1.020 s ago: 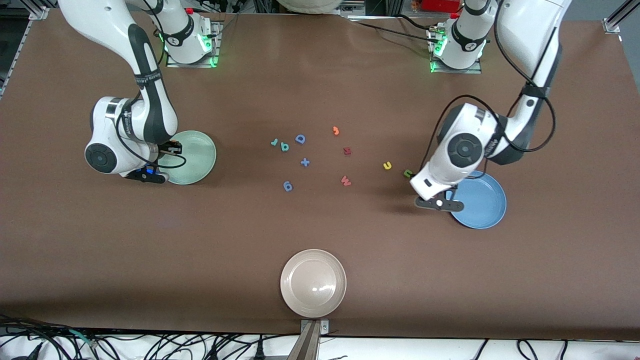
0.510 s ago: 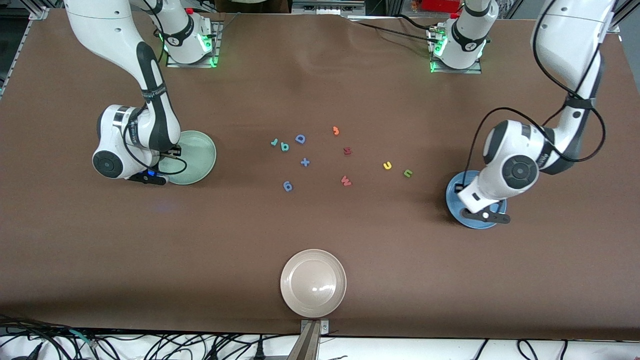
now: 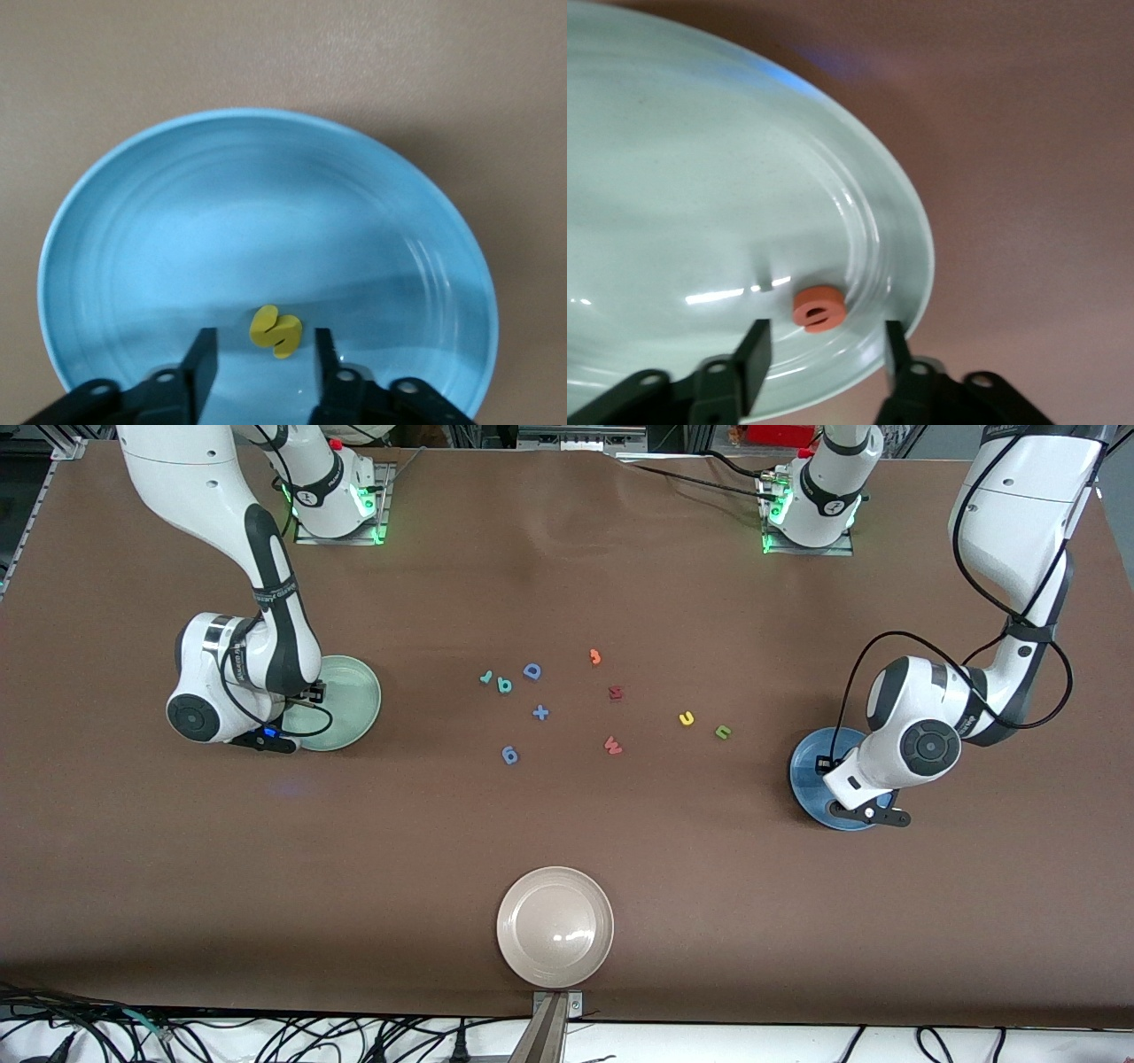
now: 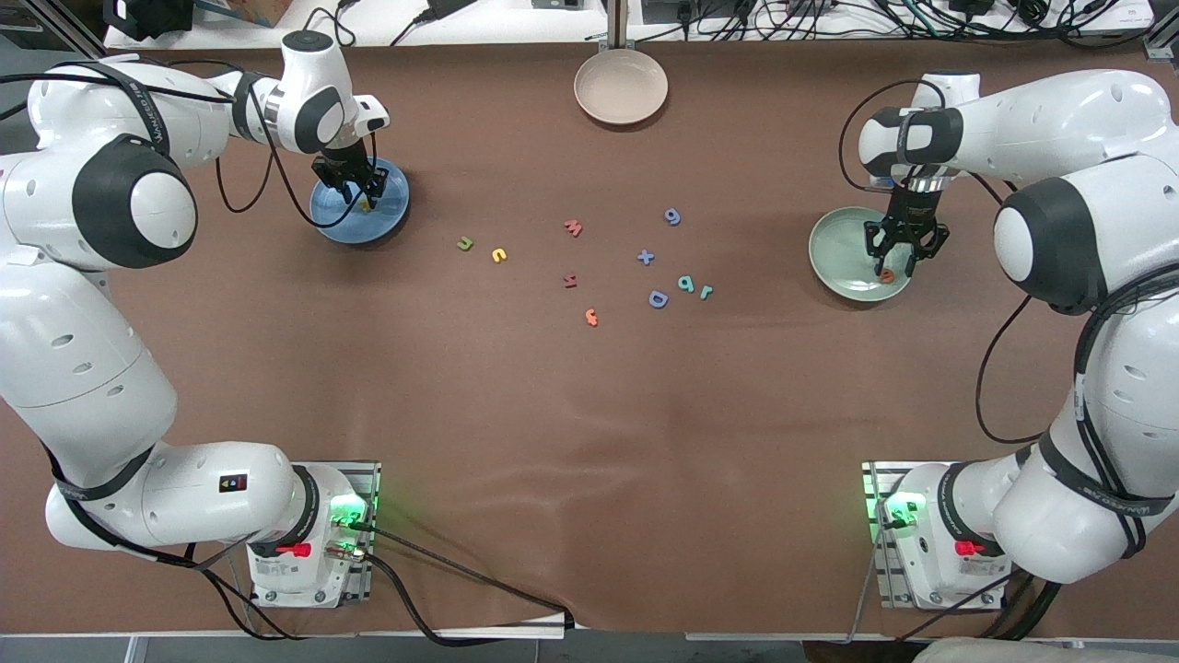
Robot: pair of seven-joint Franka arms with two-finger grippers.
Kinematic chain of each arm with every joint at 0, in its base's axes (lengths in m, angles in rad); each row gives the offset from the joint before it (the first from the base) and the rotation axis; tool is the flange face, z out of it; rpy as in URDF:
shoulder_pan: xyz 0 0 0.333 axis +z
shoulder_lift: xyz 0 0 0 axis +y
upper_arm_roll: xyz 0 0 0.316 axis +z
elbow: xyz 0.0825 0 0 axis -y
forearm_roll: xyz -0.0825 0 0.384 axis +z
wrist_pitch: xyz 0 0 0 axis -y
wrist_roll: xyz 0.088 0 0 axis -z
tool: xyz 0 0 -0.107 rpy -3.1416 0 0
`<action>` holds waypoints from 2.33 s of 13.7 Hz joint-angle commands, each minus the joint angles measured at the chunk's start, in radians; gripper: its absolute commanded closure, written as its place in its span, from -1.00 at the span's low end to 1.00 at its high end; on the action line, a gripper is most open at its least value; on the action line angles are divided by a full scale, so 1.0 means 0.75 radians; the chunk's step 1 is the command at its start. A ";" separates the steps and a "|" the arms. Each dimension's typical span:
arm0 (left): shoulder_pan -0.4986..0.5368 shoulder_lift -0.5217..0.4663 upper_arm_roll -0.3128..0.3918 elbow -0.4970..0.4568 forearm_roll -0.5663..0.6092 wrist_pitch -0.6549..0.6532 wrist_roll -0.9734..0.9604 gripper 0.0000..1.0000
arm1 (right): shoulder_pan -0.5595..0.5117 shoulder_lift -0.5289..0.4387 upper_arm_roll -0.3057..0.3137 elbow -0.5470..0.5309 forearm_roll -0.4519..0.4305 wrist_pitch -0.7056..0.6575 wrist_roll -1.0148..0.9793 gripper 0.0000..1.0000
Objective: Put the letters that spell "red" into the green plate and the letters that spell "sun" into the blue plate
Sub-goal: 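Open both grippers to drop the letters onto their plates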
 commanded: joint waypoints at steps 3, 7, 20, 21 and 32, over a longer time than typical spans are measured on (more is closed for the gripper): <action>-0.005 -0.122 -0.024 0.009 0.022 -0.084 0.000 -1.00 | 0.005 -0.033 0.002 0.089 0.032 -0.120 0.002 -0.72; -0.007 -0.157 -0.126 0.105 0.012 -0.245 -0.025 -1.00 | 0.018 -0.056 0.035 0.253 0.051 -0.340 0.184 -0.72; -0.125 -0.136 -0.136 0.152 -0.012 -0.290 -0.106 -1.00 | 0.385 -0.077 0.196 0.290 0.300 -0.115 0.978 -0.98; -0.156 -0.128 -0.136 0.152 -0.020 -0.290 -0.169 -1.00 | 0.416 -0.050 0.196 0.288 0.345 -0.080 0.988 -0.98; -0.371 -0.018 -0.156 0.050 -0.264 -0.178 -0.477 -1.00 | 0.543 0.079 0.196 0.196 0.376 0.137 1.068 -0.84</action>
